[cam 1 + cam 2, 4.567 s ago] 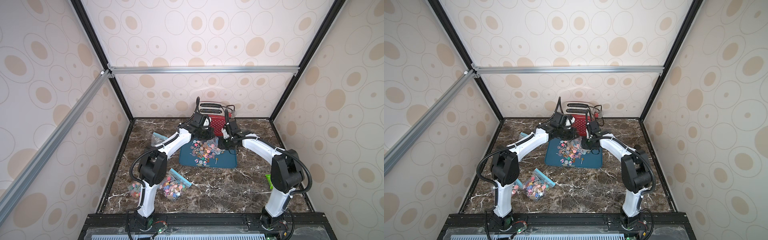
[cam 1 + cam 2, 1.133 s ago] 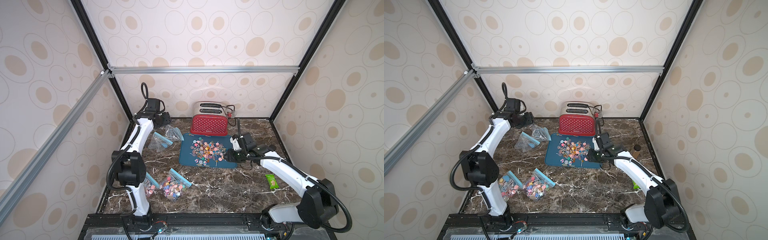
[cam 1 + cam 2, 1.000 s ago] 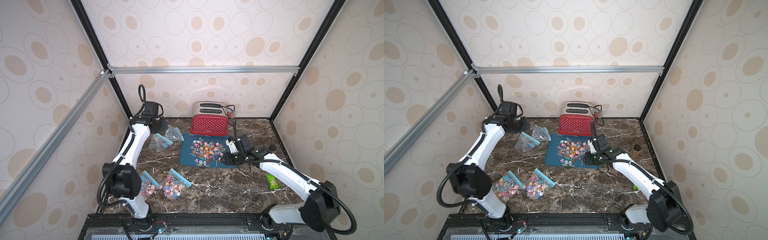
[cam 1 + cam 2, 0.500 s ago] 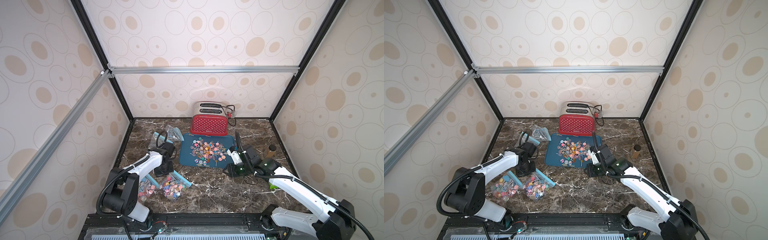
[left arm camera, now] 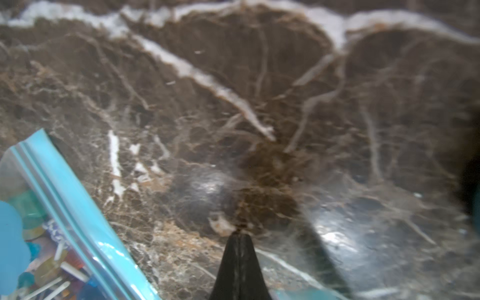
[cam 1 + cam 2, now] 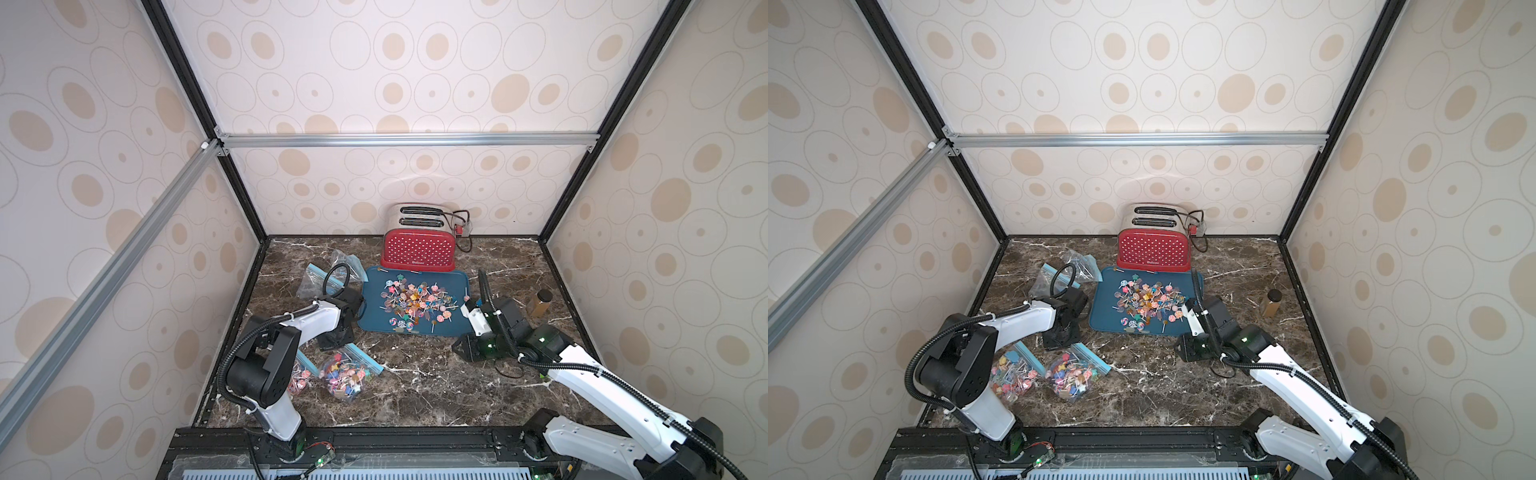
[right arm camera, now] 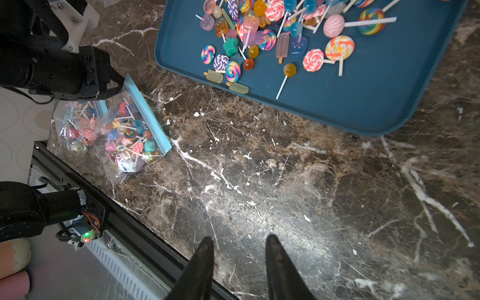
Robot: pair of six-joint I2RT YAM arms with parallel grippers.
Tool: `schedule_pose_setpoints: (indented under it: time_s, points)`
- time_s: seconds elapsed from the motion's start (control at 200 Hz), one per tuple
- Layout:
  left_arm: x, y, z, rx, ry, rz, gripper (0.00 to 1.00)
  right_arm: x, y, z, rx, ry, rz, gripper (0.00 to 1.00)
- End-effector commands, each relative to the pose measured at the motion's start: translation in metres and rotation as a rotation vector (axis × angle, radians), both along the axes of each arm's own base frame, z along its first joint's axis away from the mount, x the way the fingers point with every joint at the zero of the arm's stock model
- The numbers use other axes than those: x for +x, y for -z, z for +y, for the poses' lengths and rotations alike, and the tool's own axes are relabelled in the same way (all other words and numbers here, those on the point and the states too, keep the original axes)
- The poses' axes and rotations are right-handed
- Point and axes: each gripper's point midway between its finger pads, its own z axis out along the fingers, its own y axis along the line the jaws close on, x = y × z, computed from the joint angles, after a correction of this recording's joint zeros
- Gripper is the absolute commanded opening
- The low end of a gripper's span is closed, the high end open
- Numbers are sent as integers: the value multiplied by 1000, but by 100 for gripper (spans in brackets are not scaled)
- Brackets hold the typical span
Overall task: Pour candies out of the ziploc bag
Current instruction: Open the ziploc bag at the center of the board.
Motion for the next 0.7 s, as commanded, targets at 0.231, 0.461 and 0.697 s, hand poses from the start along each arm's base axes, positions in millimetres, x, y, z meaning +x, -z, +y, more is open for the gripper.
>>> schedule_pose_setpoints:
  time_s: [0.231,0.461,0.697]
  points:
    - [0,-3,-99,-155,229,44,2,-3,0,-7,-39,1,-7,36]
    - [-14,-28,-122,-194,312,34,4,-3,-2,-15,-61,24,-22,36]
    - [-23,-86,-84,-73,252,-74,30,-1,-2,-22,-89,66,-29,37]
